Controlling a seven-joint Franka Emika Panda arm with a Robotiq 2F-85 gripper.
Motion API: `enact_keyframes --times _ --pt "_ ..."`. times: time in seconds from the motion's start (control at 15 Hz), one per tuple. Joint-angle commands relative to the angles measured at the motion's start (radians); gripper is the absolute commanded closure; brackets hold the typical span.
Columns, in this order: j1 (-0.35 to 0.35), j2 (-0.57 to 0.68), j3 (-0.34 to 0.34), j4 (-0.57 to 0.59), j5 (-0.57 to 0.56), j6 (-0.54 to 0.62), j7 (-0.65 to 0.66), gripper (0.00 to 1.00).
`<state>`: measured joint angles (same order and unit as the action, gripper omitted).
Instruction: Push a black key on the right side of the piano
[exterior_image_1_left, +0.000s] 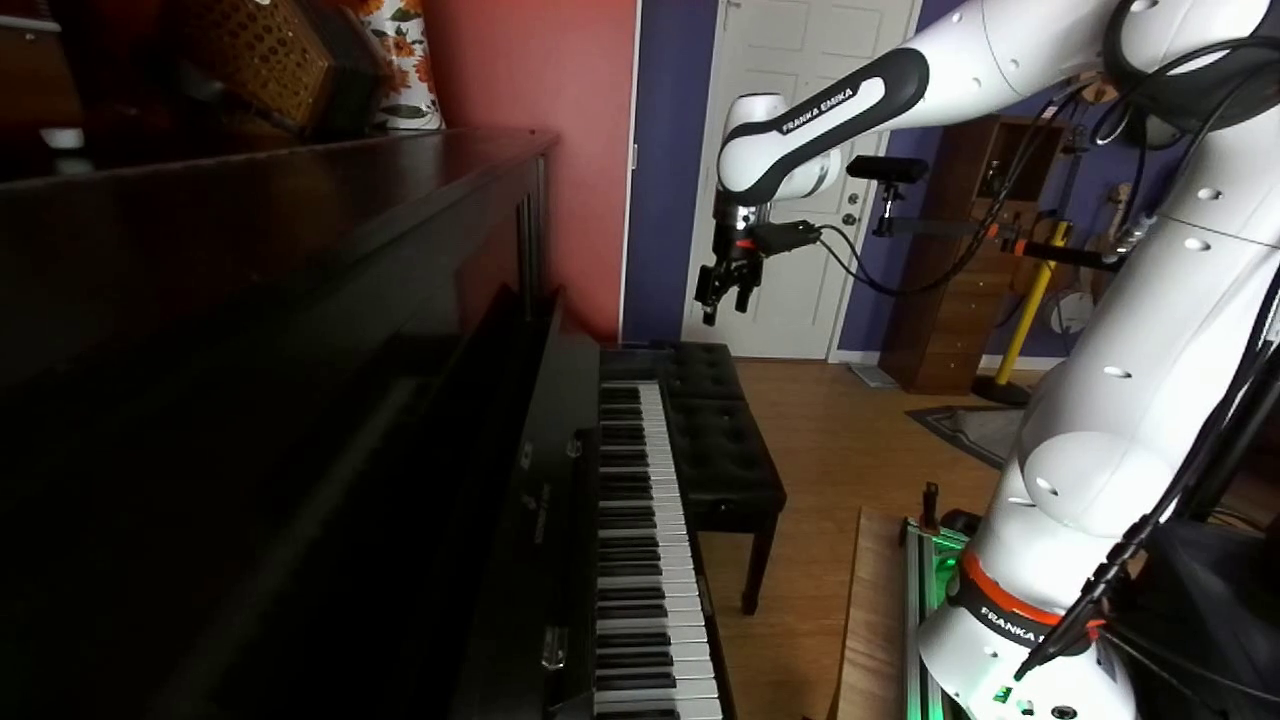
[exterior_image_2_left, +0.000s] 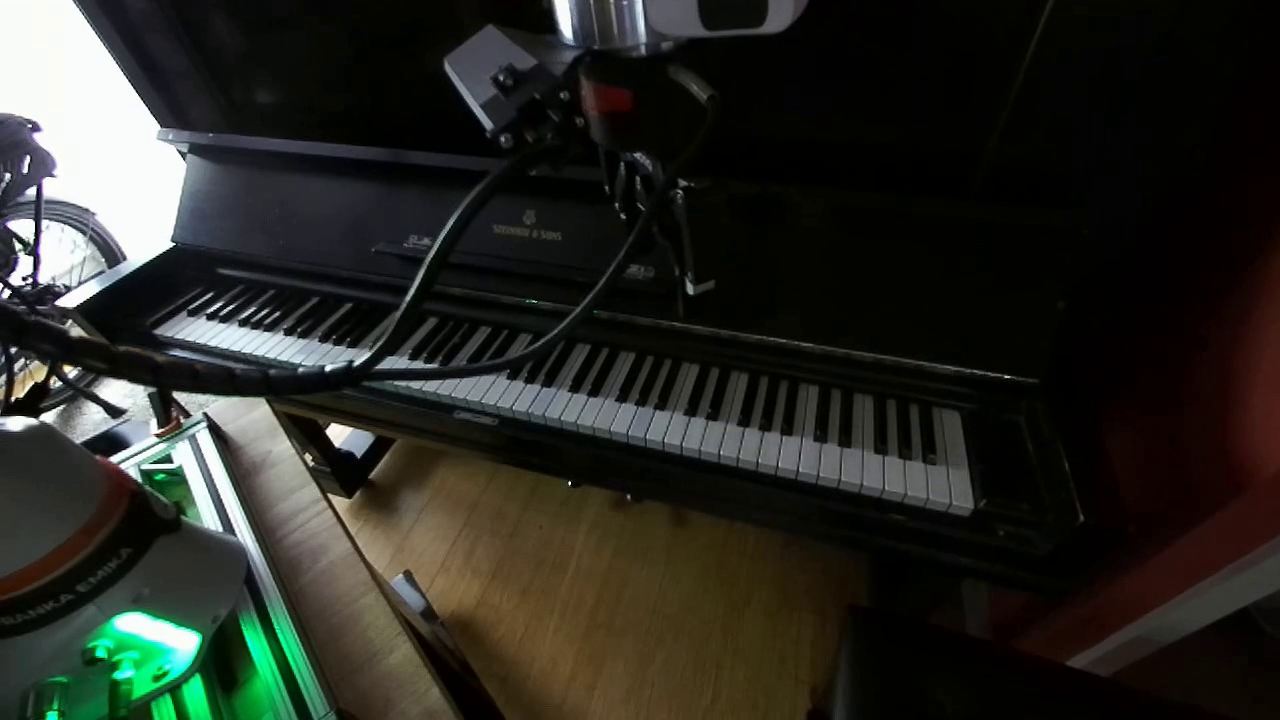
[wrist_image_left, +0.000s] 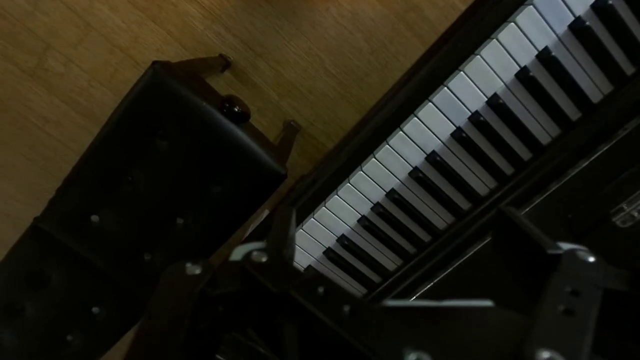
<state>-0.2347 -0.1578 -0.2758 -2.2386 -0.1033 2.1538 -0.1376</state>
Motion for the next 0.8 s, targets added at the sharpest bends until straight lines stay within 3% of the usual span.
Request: enact_keyframes --times 0.0,0.33,0.73 --pt "-0.007 0.073 0.003 0.077 -0.029 -0.071 -0.040 0.00" --pt "-0.024 0.300 -0.014 0.327 -0.089 -0.168 -0.277 0.00" --pt "-0.077 0.557 0.023 0.592 -0.110 -0.112 -0.467 0.00"
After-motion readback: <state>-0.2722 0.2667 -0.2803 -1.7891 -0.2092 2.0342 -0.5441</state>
